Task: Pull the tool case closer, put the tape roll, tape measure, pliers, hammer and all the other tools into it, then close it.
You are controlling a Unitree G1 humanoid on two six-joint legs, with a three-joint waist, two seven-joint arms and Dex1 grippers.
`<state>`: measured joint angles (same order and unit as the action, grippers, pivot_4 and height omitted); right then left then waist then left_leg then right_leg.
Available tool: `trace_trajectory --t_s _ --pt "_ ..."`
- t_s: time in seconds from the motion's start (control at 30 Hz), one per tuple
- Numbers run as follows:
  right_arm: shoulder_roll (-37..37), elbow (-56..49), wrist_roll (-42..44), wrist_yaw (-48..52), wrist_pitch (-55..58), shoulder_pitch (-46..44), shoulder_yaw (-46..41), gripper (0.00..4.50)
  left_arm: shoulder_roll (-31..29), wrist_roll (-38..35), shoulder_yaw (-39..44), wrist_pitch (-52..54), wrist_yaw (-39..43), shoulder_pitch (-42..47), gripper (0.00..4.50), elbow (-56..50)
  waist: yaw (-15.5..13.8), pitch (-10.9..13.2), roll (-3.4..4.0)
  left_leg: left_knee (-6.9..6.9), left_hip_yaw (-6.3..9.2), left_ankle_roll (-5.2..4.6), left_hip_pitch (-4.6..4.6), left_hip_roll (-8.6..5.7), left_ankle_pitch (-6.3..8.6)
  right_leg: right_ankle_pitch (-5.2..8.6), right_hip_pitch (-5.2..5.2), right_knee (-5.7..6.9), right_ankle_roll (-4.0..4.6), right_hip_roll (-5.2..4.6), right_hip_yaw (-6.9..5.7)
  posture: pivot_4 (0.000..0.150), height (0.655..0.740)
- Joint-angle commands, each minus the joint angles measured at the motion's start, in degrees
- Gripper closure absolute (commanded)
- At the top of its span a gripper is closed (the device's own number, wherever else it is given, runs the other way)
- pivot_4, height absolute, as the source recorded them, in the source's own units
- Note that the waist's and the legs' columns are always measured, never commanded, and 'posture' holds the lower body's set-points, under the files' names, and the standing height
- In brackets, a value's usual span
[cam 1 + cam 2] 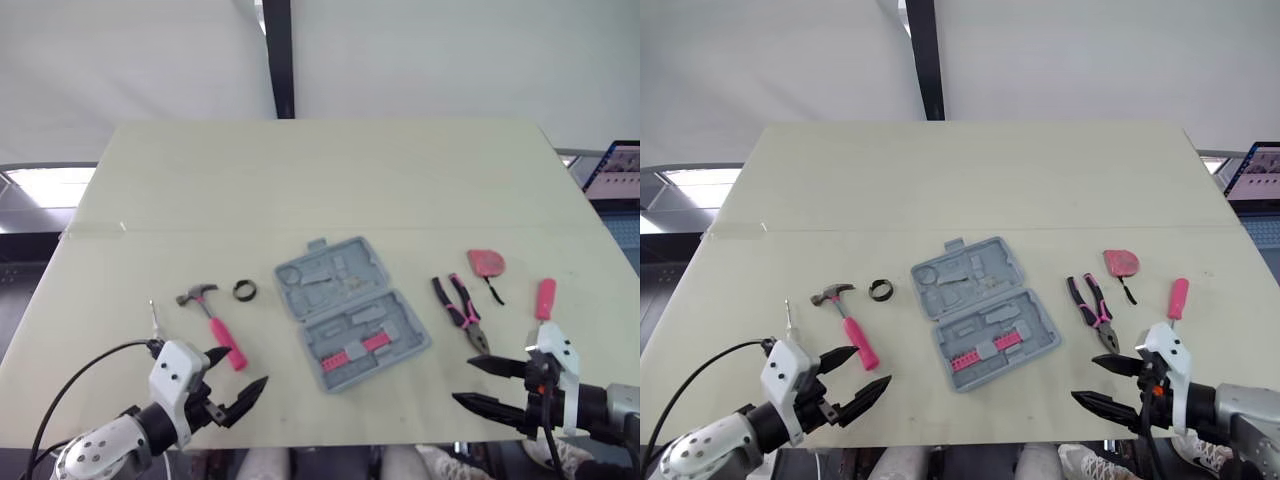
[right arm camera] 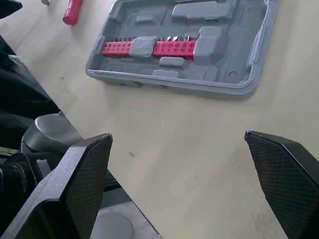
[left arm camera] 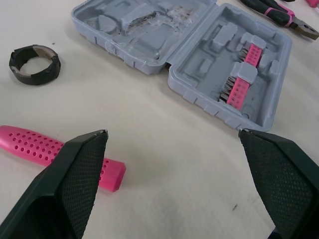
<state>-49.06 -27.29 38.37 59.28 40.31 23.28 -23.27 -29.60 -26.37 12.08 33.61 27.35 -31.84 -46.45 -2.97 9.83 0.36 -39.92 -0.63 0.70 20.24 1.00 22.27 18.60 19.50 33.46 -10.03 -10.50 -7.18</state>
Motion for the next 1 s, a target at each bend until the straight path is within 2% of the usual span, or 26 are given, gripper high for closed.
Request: trace_trajectory --t_s 0.03,0.07,0.13,0.17,0.27,0.37,0.4,0.43,0.6,0.77,1.0 --pt "-0.8 -2.0 1.7 -0.4 0.9 -0.1 -2.6 0.01 -0.6 0.6 -0.8 -0.1 -0.3 0.5 0.00 -1.9 0.0 0.0 0.00 0.00 0.00 0.00 0.00 0.00 0.00 0.00 0.00 0.00 0.00 0.00 0.00 0.150 0.7400" --pt "-1.0 -2.0 2.1 -0.5 1.4 -0.3 -2.7 0.00 -1.0 0.9 -1.1 0.2 -0.3 0.9 0.24 -1.8 0.0 0.0 0.00 0.00 0.00 0.00 0.00 0.00 0.00 0.00 0.00 0.00 0.00 0.00 0.00 0.150 0.7400" --pt "-1.4 -1.9 3.4 -1.0 3.1 -1.3 -3.1 0.51 -2.5 1.8 -1.8 0.9 -0.3 3.2 0.76 -1.1 -0.1 0.0 0.00 0.00 0.00 0.00 -0.01 0.00 0.00 0.00 0.00 0.00 0.00 0.00 0.00 0.150 0.7400" --pt "-1.6 -1.7 3.6 -1.1 3.4 -1.9 -3.0 0.83 -3.0 1.7 -2.0 1.5 -0.3 4.8 1.25 -0.7 -0.1 0.0 0.00 0.00 0.00 0.00 -0.01 0.00 0.00 0.00 0.00 0.01 0.00 0.00 0.00 0.150 0.7400" --pt "-2.4 -1.0 2.9 -1.7 3.2 -4.7 -1.6 2.28 -3.8 0.4 -2.1 4.3 -0.6 9.5 2.78 0.6 0.0 0.0 0.01 -0.01 0.00 0.01 -0.01 0.00 0.00 0.00 0.00 0.04 0.00 0.00 0.01 0.150 0.7400" --pt "-3.5 1.2 1.9 -2.2 3.4 -11.3 2.1 3.68 -4.3 -0.5 -2.2 7.2 -0.3 16.6 4.16 4.7 0.1 0.0 0.02 -0.01 0.00 0.02 -0.05 0.00 -0.01 0.00 0.01 0.08 0.00 0.01 0.01 0.150 0.7400" --pt "-3.9 2.3 1.1 -2.2 3.4 -13.8 3.8 4.14 -4.7 -0.5 -2.5 7.6 0.2 18.7 4.50 6.3 0.2 0.0 0.02 -0.02 0.00 0.06 -0.05 0.00 -0.03 0.00 0.02 0.12 -0.01 0.01 0.01 0.150 0.7400" --pt "-4.4 4.4 -0.5 -2.5 3.3 -17.2 6.4 4.46 -5.5 -0.9 -3.1 9.1 1.1 20.9 4.50 8.2 0.3 0.0 0.02 -0.02 0.00 0.08 -0.05 0.00 -0.05 0.00 0.04 0.14 -0.01 0.02 0.01 0.150 0.7400" --pt "-3.8 15.4 -9.0 -3.3 0.4 -31.8 17.5 4.46 -8.2 -5.8 -5.0 17.7 5.8 29.1 4.50 16.3 1.0 0.0 0.02 0.06 0.01 0.08 0.00 -0.01 -0.05 0.00 0.19 0.21 -0.01 0.01 -0.02 0.150 0.7400" --pt "0.1 26.3 -17.7 -5.9 -3.8 -43.1 25.4 4.46 -9.6 -3.1 -9.2 16.1 9.2 35.8 4.50 23.3 1.7 0.0 0.02 0.03 0.03 0.12 0.06 -0.01 -0.07 0.00 0.26 0.27 -0.01 0.01 -0.07 0.150 0.7400" --pt "4.8 36.4 -24.0 -6.2 -6.8 -51.0 30.9 4.46 -10.7 1.0 -16.9 14.6 11.8 39.5 4.50 26.8 2.0 0.0 0.02 0.17 -0.05 0.13 0.11 -0.01 -0.08 0.00 0.43 0.31 -0.01 0.00 -0.09 0.150 0.7400"
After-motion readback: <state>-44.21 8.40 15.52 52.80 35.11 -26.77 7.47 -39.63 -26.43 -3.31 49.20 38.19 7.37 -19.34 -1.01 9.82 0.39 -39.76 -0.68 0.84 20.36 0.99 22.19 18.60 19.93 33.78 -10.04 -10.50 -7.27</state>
